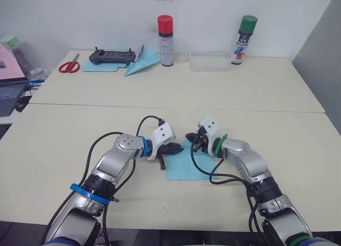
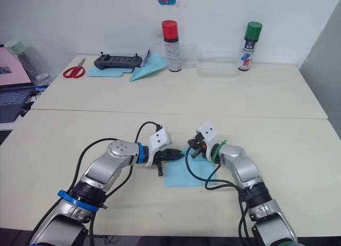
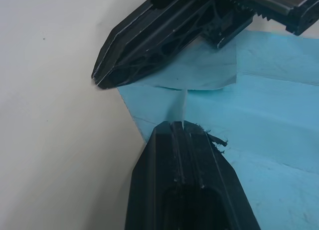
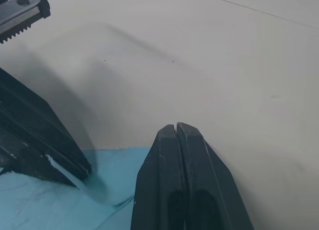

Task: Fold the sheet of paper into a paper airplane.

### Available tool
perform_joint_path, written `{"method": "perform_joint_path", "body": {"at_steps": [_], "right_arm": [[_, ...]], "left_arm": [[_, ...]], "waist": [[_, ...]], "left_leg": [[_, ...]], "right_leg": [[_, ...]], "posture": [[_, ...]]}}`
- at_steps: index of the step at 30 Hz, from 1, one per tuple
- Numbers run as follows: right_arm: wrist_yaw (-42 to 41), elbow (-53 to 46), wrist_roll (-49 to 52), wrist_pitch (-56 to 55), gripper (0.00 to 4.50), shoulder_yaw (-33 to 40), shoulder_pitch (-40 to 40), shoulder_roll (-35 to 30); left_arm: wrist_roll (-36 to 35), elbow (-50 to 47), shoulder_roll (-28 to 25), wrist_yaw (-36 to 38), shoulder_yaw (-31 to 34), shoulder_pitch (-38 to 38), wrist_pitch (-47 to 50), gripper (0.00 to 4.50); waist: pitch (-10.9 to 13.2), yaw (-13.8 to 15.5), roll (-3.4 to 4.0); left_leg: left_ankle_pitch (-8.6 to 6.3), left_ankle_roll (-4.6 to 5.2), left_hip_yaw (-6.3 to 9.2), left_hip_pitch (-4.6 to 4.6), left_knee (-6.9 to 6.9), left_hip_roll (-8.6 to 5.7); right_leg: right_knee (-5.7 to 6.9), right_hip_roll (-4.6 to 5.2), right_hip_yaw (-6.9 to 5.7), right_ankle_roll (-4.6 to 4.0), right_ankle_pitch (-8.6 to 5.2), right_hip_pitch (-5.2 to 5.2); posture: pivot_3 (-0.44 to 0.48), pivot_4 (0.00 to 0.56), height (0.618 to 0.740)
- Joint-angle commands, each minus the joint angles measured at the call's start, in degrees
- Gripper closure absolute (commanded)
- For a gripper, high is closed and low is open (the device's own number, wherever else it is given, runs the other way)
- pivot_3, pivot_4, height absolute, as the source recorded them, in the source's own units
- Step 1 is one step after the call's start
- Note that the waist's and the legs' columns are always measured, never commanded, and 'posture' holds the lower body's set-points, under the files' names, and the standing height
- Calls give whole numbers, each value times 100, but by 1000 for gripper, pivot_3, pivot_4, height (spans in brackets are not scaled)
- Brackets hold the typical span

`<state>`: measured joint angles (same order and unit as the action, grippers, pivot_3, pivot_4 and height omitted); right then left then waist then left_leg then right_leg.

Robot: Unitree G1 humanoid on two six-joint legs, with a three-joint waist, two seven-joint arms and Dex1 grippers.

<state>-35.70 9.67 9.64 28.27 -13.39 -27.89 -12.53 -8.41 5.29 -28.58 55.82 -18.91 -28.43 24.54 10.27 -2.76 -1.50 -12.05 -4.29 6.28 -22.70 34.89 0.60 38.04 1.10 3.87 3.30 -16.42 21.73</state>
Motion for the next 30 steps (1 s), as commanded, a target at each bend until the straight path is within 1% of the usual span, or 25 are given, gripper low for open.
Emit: {"method": "perform_joint_path", "body": {"at_steps": [1,3,6,11,16,21,25,30], "right_arm": [[-177,27,-44,5,4500,-143,34,2],[-188,12,-49,-10,4500,-127,55,-4],[-346,-302,124,12,4500,-35,232,-96],[-560,-572,39,37,4500,-272,378,-232],[-474,-435,-94,101,4500,-431,339,-192],[-426,-179,-329,101,4500,-489,259,-256],[-453,-160,-310,116,4500,-442,284,-296],[-458,-209,-319,132,4500,-448,333,-329]], "left_arm": [[206,154,11,-67,-80,-12,37,4456],[225,154,-7,-58,-87,-6,10,4456],[231,140,-46,-36,-89,23,-6,4456],[242,194,-62,-24,-91,0,-59,4456],[278,225,-71,6,-98,-14,-138,4456],[283,200,-64,127,-78,1,-503,4456],[-3,-49,-110,537,38,60,-681,3496],[-563,-606,-459,968,420,39,42,1917]], "waist": [[0,0,0],[0,0,0],[0,5,0],[0,-4,2],[-1,-7,2],[-2,-20,3],[-2,-32,3],[-1,-46,4]], "left_leg": [[0,0,0,0,0,0],[0,0,0,0,0,0],[0,0,1,-1,0,0],[0,0,0,0,0,0],[0,0,0,2,0,1],[0,0,0,13,0,1],[0,0,-1,19,0,2],[0,0,0,4,-2,5]], "right_leg": [[0,0,0,0,0,0],[0,0,-1,0,0,0],[0,0,-1,0,0,0],[0,0,0,0,0,0],[2,-1,0,0,0,-1],[4,-2,0,-2,1,-9],[2,-2,1,-3,2,-15],[3,-4,0,-4,1,-1]], "posture": [[0,150,740],[0,150,740],[0,150,740],[0,150,740],[0,150,740],[0,150,740],[0,150,740],[0,150,740]]}}
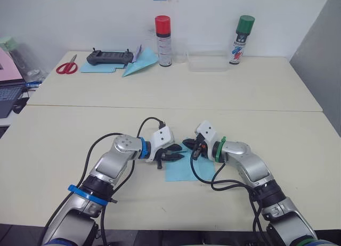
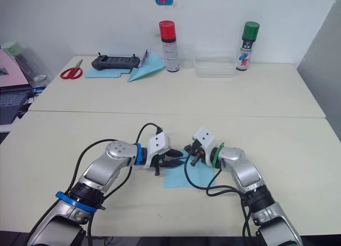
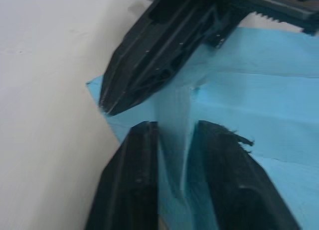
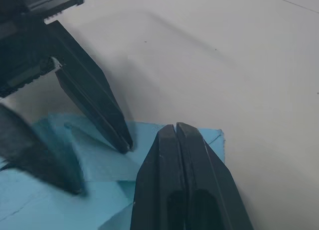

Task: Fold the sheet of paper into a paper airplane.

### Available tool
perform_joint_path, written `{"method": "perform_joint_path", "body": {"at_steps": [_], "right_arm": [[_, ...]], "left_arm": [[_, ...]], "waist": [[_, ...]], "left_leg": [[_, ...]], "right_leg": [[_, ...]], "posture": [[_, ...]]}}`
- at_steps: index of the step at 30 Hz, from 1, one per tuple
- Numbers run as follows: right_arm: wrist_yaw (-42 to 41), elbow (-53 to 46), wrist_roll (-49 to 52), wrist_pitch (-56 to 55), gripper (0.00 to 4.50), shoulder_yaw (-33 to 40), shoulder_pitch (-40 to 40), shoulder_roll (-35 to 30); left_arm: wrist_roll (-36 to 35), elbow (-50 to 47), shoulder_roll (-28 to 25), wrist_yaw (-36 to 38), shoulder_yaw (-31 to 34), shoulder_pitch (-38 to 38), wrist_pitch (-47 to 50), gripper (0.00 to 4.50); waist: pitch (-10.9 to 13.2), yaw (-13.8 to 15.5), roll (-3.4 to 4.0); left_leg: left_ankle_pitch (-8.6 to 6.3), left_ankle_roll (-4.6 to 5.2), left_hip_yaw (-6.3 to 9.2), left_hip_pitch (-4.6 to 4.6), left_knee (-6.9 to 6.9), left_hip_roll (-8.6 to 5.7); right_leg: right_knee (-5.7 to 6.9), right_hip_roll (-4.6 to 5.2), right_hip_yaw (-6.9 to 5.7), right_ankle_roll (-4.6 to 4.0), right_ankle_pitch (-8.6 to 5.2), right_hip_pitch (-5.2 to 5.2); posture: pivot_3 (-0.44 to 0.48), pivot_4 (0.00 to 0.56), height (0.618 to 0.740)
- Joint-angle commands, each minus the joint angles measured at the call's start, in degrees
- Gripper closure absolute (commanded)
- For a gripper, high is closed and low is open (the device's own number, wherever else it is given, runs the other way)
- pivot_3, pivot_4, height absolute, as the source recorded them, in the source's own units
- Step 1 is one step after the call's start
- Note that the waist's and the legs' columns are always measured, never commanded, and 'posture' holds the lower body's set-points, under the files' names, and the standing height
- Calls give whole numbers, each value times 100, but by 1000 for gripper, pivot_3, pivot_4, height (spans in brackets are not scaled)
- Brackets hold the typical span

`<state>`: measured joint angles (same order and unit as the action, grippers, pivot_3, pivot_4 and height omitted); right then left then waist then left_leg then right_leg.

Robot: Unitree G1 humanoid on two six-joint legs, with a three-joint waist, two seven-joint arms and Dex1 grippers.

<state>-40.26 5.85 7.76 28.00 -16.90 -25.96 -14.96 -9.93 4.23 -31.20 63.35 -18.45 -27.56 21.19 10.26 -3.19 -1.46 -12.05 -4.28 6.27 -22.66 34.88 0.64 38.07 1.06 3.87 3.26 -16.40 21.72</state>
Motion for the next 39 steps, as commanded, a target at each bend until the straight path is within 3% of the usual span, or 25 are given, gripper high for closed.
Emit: {"method": "perform_joint_path", "body": {"at_steps": [1,5,9,16,22,32,39], "right_arm": [[-4,167,-132,162,4500,-101,144,-88],[-50,144,-136,158,4500,-133,165,-115],[-114,128,-140,127,4500,-175,186,-135],[-141,191,-165,91,4500,-164,160,-164],[-126,166,-168,98,4500,-170,192,-165],[-92,160,-182,100,4500,-149,206,-187],[-105,212,-180,65,4500,-151,179,-175]], "left_arm": [[-524,-580,-259,218,490,-78,531,1609],[-838,-433,-348,-100,1098,-333,958,403],[-764,35,-66,-701,1505,-416,702,403],[-581,-329,751,-1350,1180,284,357,2588],[-143,-228,844,-1528,703,552,178,4485],[165,-429,269,-1307,485,1042,197,4485],[-305,-1347,-340,-894,700,1604,620,4485]], "waist": [[0,-6,0],[1,-2,0],[0,-2,0],[0,17,0],[-1,18,0],[-7,9,6],[-15,-3,15]], "left_leg": [[0,0,1,-3,0,1],[0,0,1,-3,0,1],[0,0,1,-3,1,0],[-1,-1,0,-8,0,-1],[0,-1,3,-4,2,-1],[-1,-1,1,0,0,-1],[-1,0,-1,6,-2,2]], "right_leg": [[0,0,-1,0,0,2],[-1,0,-1,0,0,2],[-2,0,-2,0,0,1],[-5,3,-1,-23,14,2],[-1,1,-3,-17,11,1],[-4,1,-2,-14,9,-3],[-4,1,0,-3,0,-7]], "posture": [[0,150,740],[0,150,740],[0,150,740],[0,150,740],[0,150,740],[0,150,740],[0,150,740]]}}
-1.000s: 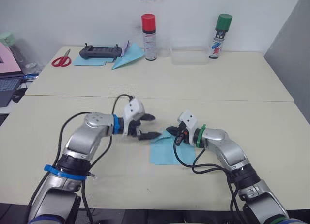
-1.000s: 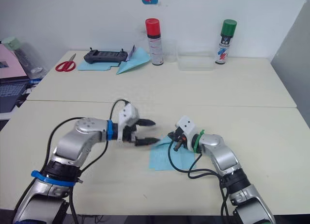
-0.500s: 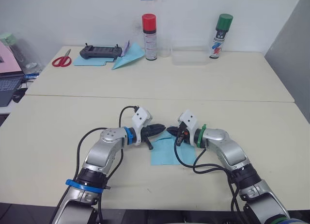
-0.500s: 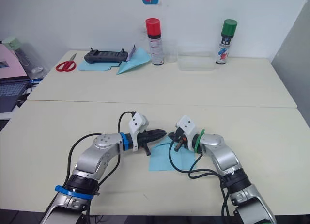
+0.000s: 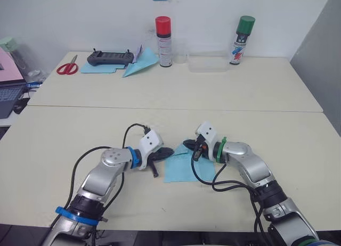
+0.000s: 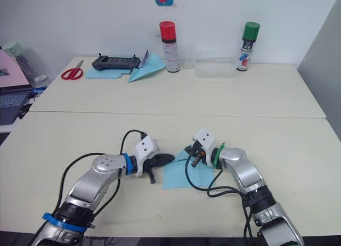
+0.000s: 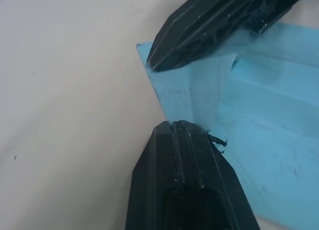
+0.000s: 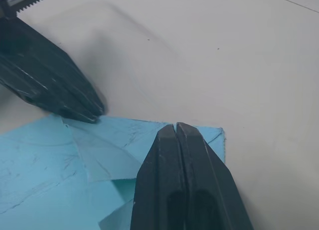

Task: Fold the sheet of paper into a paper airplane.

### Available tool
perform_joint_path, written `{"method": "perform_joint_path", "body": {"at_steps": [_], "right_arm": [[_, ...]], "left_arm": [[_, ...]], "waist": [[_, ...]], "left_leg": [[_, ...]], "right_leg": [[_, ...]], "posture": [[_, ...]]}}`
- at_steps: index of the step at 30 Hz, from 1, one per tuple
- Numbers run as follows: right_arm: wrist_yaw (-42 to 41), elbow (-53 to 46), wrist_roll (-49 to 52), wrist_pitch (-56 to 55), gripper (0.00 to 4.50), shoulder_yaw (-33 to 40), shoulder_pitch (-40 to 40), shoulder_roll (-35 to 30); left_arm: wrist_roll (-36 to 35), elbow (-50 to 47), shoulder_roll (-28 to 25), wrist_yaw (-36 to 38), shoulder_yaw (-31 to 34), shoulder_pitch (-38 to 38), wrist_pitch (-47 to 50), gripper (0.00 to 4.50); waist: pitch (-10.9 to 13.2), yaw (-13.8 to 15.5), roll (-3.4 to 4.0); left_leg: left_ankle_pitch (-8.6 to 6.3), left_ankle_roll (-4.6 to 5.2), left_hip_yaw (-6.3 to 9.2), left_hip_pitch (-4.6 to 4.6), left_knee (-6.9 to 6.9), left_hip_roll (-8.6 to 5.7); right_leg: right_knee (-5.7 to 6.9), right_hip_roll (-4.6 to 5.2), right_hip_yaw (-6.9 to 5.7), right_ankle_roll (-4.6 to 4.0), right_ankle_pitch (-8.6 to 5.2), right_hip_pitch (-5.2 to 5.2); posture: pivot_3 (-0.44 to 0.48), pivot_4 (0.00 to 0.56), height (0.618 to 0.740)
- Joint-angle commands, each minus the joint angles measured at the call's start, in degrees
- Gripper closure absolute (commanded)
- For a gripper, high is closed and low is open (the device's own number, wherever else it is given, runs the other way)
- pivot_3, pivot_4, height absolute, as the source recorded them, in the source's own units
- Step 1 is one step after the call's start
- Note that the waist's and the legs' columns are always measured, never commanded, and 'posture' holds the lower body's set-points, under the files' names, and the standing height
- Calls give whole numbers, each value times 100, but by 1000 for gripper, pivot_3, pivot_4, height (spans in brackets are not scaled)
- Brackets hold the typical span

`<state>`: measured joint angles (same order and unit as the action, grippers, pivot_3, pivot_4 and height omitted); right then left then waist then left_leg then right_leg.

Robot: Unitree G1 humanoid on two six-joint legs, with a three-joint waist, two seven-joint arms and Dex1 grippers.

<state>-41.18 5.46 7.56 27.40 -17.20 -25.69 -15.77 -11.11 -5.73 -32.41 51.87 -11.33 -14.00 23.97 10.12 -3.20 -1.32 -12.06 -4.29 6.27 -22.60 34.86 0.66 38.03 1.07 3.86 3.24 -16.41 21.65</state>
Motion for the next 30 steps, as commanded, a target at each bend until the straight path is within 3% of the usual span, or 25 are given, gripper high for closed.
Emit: {"method": "perform_joint_path", "body": {"at_steps": [1,4,8,16,20,23,30], "right_arm": [[-19,264,-159,118,4500,-120,142,-94],[-38,308,-161,97,4500,-120,113,-92],[-108,378,-163,56,4500,-145,51,-96],[-140,417,-175,49,4500,-136,-16,-107],[-100,342,-169,85,4500,-105,-6,-113],[-62,113,-196,103,4500,-166,-24,-99],[57,-261,41,447,4500,-91,-43,342]], "left_arm": [[-245,-465,-289,288,12,300,428,4485],[-355,-572,-380,239,192,283,471,4485],[-640,-206,186,-232,655,-667,358,4485],[-381,-196,455,-163,7,-625,345,4485],[-90,-229,227,-26,-413,-341,348,4485],[732,105,-91,-151,-939,-272,-133,4485],[893,322,17,-229,-1000,-292,-286,4485]], "waist": [[0,-3,0],[0,2,0],[5,66,-9],[-4,2,3],[-4,2,5],[-6,11,2],[-8,17,8]], "left_leg": [[0,0,0,0,-1,0],[0,0,0,0,-1,0],[1,0,5,-4,8,-2],[-1,0,-6,3,0,0],[-1,0,-4,-1,0,0],[0,0,-4,-1,3,0],[0,1,-6,31,3,0]], "right_leg": [[0,0,0,-1,-1,1],[0,0,0,-3,-2,0],[4,0,-7,-4,0,0],[0,-2,5,-19,15,-2],[3,-3,3,-15,12,4],[1,-3,5,-2,4,3],[2,-2,7,-4,3,-27]], "posture": [[0,150,740],[0,150,740],[0,150,740],[0,150,740],[0,150,740],[0,150,740],[0,150,740]]}}
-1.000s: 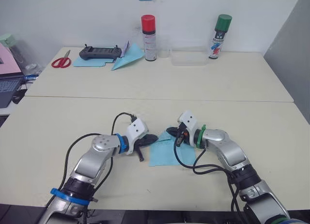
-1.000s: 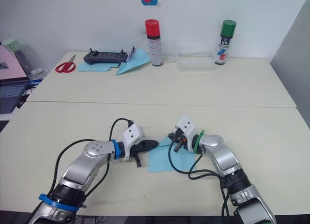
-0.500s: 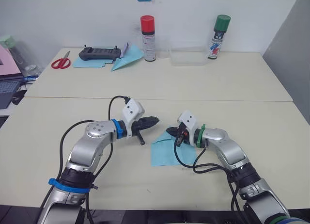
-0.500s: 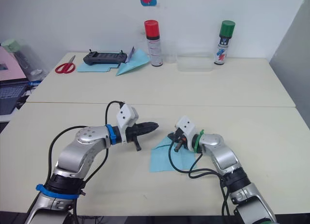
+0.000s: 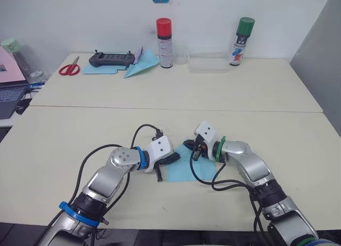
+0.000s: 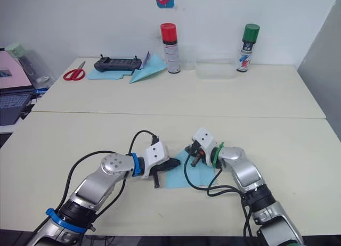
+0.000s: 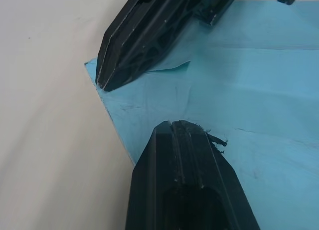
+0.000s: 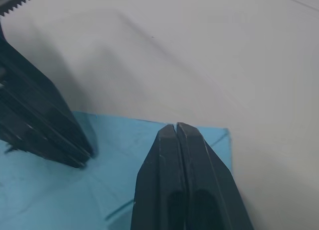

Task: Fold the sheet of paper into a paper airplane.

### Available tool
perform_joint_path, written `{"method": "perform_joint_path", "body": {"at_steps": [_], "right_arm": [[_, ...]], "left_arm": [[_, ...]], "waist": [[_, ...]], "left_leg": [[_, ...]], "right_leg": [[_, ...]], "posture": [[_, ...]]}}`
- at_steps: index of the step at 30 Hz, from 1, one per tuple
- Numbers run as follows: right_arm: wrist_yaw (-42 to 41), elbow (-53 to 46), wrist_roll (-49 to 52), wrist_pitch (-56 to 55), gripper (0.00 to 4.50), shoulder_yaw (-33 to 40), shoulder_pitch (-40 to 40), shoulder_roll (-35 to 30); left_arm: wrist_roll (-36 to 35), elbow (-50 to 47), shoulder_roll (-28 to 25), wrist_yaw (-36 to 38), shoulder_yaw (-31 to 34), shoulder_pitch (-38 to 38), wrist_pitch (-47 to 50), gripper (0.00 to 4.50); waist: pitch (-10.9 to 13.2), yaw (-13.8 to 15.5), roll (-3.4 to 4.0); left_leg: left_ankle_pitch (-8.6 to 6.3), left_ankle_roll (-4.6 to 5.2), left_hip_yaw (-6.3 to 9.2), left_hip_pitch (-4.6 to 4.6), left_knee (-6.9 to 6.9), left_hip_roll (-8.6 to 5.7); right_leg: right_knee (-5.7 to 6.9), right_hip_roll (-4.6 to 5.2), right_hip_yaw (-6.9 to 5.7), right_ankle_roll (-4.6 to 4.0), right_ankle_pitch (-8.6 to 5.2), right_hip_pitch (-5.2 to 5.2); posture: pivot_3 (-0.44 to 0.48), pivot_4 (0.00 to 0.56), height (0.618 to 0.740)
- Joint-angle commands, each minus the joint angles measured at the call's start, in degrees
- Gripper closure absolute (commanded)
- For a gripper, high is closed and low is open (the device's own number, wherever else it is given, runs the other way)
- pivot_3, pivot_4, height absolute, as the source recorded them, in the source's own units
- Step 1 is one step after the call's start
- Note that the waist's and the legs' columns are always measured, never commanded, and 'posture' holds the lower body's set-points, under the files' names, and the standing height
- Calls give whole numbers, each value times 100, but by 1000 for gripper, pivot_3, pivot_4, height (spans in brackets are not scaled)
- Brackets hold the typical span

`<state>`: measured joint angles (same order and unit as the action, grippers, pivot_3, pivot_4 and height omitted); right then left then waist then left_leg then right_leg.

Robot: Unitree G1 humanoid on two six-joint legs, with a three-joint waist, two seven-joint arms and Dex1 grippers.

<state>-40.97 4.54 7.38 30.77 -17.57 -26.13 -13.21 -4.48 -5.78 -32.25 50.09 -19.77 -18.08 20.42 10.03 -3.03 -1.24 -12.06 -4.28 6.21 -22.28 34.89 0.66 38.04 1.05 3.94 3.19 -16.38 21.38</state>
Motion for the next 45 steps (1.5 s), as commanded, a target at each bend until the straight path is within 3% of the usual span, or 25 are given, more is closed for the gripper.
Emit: {"method": "perform_joint_path", "body": {"at_steps": [1,8,15,19,24,28,34,36,39,45], "right_arm": [[57,-105,22,131,4500,-66,8,93],[354,235,-300,1,4500,-90,65,-35],[1339,943,-717,-535,4500,399,-14,-282],[1269,753,-624,-569,4500,405,77,-291],[528,-418,329,298,4500,920,148,-591],[40,-1316,1242,1786,3606,1413,322,-1193],[38,-1829,2733,4573,1462,2529,487,-1442],[135,-1842,2958,5009,1462,2755,508,-1363],[599,-1586,3135,6000,1462,3516,372,-625],[1277,-1208,3290,6173,1462,4008,166,-34]], "left_arm": [[232,337,1,-43,-144,115,64,4485],[226,336,-12,-41,-77,146,73,4485],[150,236,38,-43,-64,155,191,4485],[183,292,69,-42,-104,114,158,4485],[173,423,179,-37,-124,33,97,4485],[157,516,311,-56,-88,-9,55,4500],[226,585,386,-70,-124,17,-37,4500],[277,614,407,-104,-148,17,-85,4500],[284,528,479,-166,-173,67,-41,4500],[278,446,511,-233,-172,127,14,4500]], "waist": [[0,2,0],[-3,20,3],[-8,34,2],[-11,51,5],[-8,107,8],[-3,133,17],[-3,127,17],[-3,127,17],[-4,124,16],[-5,122,19]], "left_leg": [[0,0,1,0,0,0],[0,0,1,2,1,-1],[0,0,-2,15,1,-1],[0,0,-1,15,0,-1],[0,0,-2,6,0,-3],[0,0,4,-18,4,-7],[0,1,4,-16,3,-4],[0,1,3,-16,4,-5],[0,1,2,-16,3,-4],[0,1,-1,-18,3,-5]], "right_leg": [[1,0,0,0,0,0],[1,1,-1,1,1,-1],[0,1,2,0,0,-10],[-3,1,1,0,0,-12],[-6,2,2,0,0,-9],[-9,6,-2,2,1,4],[-8,4,-3,-1,-1,3],[-9,4,-1,-1,-1,3],[-9,3,-1,0,0,4],[-12,4,0,1,0,5]], "posture": [[0,150,740],[0,150,740],[0,150,740],[0,150,740],[0,150,740],[0,150,740],[0,150,740],[0,150,740],[0,150,740],[0,150,740]]}}
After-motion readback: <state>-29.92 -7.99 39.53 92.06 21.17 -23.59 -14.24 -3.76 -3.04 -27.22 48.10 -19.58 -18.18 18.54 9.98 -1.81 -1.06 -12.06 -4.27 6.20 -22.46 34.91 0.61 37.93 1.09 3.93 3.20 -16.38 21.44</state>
